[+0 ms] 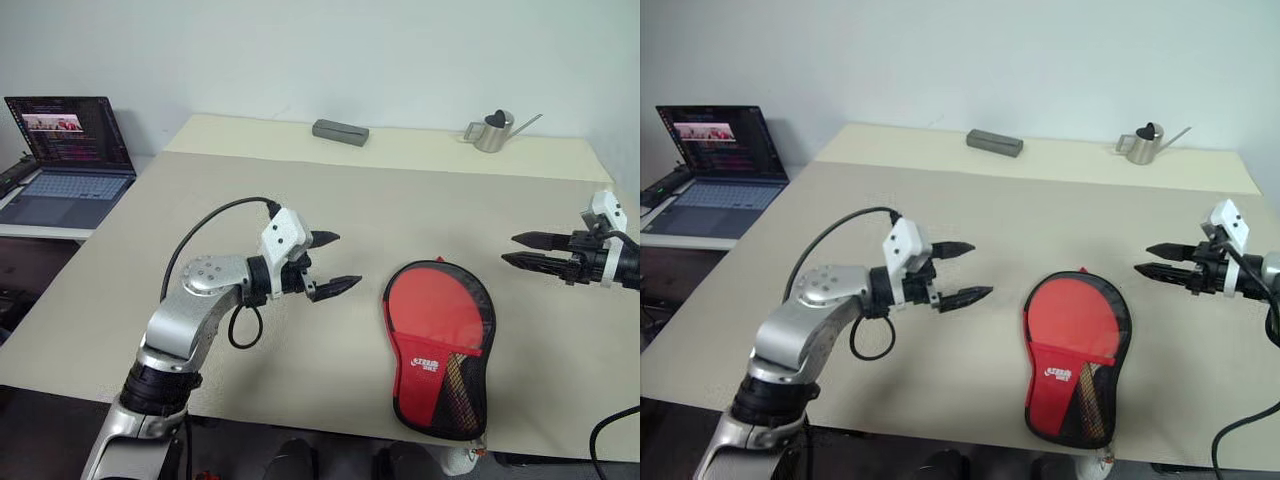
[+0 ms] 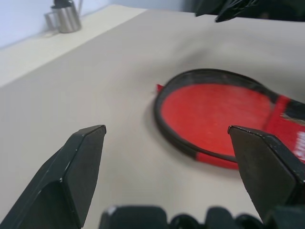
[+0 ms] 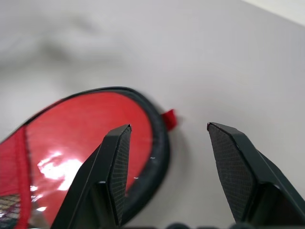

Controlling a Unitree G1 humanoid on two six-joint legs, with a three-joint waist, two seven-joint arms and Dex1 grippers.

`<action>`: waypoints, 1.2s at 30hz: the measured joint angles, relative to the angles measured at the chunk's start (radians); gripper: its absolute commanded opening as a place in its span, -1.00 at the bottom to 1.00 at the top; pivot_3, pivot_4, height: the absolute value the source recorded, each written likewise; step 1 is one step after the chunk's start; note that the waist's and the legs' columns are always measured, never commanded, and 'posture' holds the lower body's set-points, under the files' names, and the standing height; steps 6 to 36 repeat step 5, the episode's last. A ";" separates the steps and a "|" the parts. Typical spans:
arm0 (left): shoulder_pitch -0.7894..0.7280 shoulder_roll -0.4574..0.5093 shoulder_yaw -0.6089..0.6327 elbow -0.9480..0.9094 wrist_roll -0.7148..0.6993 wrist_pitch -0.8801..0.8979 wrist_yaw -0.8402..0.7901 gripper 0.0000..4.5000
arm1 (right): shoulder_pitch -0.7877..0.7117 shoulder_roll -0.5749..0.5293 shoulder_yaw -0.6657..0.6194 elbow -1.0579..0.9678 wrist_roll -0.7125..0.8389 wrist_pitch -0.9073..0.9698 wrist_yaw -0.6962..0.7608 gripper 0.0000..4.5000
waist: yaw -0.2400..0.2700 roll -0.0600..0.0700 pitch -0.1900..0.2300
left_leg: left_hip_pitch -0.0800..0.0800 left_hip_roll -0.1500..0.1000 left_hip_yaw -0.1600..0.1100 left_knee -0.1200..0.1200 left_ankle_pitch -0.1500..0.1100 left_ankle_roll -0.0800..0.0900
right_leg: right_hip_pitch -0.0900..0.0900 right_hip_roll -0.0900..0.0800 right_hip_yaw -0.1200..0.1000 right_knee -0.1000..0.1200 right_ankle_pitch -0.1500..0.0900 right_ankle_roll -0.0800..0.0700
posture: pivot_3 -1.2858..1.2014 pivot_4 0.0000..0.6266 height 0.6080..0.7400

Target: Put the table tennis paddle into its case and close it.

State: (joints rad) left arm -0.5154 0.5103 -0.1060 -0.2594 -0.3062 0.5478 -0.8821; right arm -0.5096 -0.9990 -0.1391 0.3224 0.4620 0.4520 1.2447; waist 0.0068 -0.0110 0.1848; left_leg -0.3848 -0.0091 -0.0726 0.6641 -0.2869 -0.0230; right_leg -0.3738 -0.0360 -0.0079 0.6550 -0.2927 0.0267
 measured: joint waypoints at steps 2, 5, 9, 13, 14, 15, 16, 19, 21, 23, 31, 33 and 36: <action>-0.008 -0.001 -0.007 0.035 0.006 -0.025 -0.002 1.00 | 0.030 -0.006 -0.014 -0.036 0.002 0.009 -0.003 0.25 | 0.000 0.000 0.000 | 0.001 0.000 0.001 0.000 0.000 0.000 | -0.001 0.000 0.001 0.002 0.000 0.000 | 0.03 -0.52 1.00; -0.012 -0.003 -0.008 0.094 0.015 -0.052 -0.003 1.00 | 0.078 -0.017 -0.039 -0.110 0.015 0.046 -0.003 0.25 | 0.000 0.000 0.000 | 0.001 0.000 0.001 0.000 0.000 0.000 | -0.001 0.000 0.001 0.004 0.000 0.000 | 0.03 -0.52 1.00; -0.012 -0.003 -0.008 0.094 0.015 -0.052 -0.003 1.00 | 0.078 -0.017 -0.039 -0.110 0.015 0.046 -0.003 0.25 | 0.000 0.000 0.000 | 0.001 0.000 0.001 0.000 0.000 0.000 | -0.001 0.000 0.001 0.004 0.000 0.000 | 0.03 -0.52 1.00; -0.012 -0.003 -0.008 0.094 0.015 -0.052 -0.003 1.00 | 0.078 -0.017 -0.039 -0.110 0.015 0.046 -0.003 0.25 | 0.000 0.000 0.000 | 0.001 0.000 0.001 0.000 0.000 0.000 | -0.001 0.000 0.001 0.004 0.000 0.000 | 0.03 -0.52 1.00; -0.012 -0.003 -0.008 0.094 0.015 -0.052 -0.003 1.00 | 0.078 -0.017 -0.039 -0.110 0.015 0.046 -0.003 0.25 | 0.000 0.000 0.000 | 0.001 0.000 0.001 0.000 0.000 0.000 | -0.001 0.000 0.001 0.004 0.000 0.000 | 0.03 -0.52 1.00; -0.012 -0.003 -0.008 0.094 0.015 -0.052 -0.003 1.00 | 0.078 -0.017 -0.039 -0.110 0.015 0.046 -0.003 0.25 | 0.000 0.000 0.000 | 0.001 0.000 0.001 0.000 0.000 0.000 | -0.001 0.000 0.001 0.004 0.000 0.000 | 0.03 -0.52 1.00; -0.012 -0.003 -0.008 0.094 0.015 -0.052 -0.003 1.00 | 0.078 -0.017 -0.039 -0.110 0.015 0.046 -0.003 0.25 | 0.000 0.000 0.000 | 0.001 0.000 0.001 0.000 0.000 0.000 | -0.001 0.000 0.001 0.004 0.000 0.000 | 0.03 -0.52 1.00; -0.012 -0.003 -0.008 0.094 0.015 -0.052 -0.003 1.00 | 0.078 -0.017 -0.039 -0.110 0.015 0.046 -0.003 0.25 | 0.000 0.000 0.000 | 0.001 0.000 0.001 0.000 0.000 0.000 | -0.001 0.000 0.001 0.004 0.000 0.000 | 0.03 -0.52 1.00; -0.012 -0.003 -0.008 0.094 0.015 -0.052 -0.003 1.00 | 0.078 -0.017 -0.039 -0.110 0.015 0.046 -0.003 0.25 | 0.000 0.000 0.000 | 0.001 0.000 0.001 0.000 0.000 0.000 | -0.001 0.000 0.001 0.004 0.000 0.000 | 0.03 -0.52 1.00; -0.012 -0.003 -0.008 0.094 0.015 -0.052 -0.003 1.00 | 0.078 -0.017 -0.039 -0.110 0.015 0.046 -0.003 0.25 | 0.000 0.000 0.000 | 0.001 0.000 0.001 0.000 0.000 0.000 | -0.001 0.000 0.001 0.004 0.000 0.000 | 0.03 -0.52 1.00; -0.012 -0.003 -0.008 0.094 0.015 -0.052 -0.003 1.00 | 0.078 -0.017 -0.039 -0.110 0.015 0.046 -0.003 0.25 | 0.000 0.000 0.000 | 0.001 0.000 0.001 0.000 0.000 0.000 | -0.001 0.000 0.001 0.004 0.000 0.000 | 0.03 -0.52 1.00; -0.012 -0.003 -0.008 0.094 0.015 -0.052 -0.003 1.00 | 0.078 -0.017 -0.039 -0.110 0.015 0.046 -0.003 0.25 | 0.000 0.000 0.000 | 0.001 0.000 0.001 0.000 0.000 0.000 | -0.001 0.000 0.001 0.004 0.000 0.000 | 0.03 -0.52 1.00; -0.012 -0.003 -0.008 0.094 0.015 -0.052 -0.003 1.00 | 0.078 -0.017 -0.039 -0.110 0.015 0.046 -0.003 0.25 | 0.000 0.000 0.000 | 0.001 0.000 0.001 0.000 0.000 0.000 | -0.001 0.000 0.001 0.004 0.000 0.000 | 0.03 -0.52 1.00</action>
